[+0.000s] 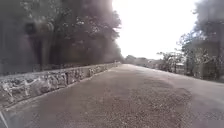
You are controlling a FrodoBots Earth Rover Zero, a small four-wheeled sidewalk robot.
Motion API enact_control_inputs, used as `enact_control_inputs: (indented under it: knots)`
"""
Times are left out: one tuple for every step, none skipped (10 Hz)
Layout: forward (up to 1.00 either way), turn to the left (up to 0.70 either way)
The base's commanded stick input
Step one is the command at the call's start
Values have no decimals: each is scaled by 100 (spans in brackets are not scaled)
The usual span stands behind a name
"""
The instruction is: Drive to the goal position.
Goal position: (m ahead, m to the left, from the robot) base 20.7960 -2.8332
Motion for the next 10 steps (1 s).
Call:
enact_control_inputs:
  knots:
    - [50, 0]
    - [50, 0]
    - [50, 0]
    - [50, 0]
    - [50, 0]
    - [50, 0]
    - [50, 0]
    - [50, 0]
    - [50, 0]
    - [50, 0]
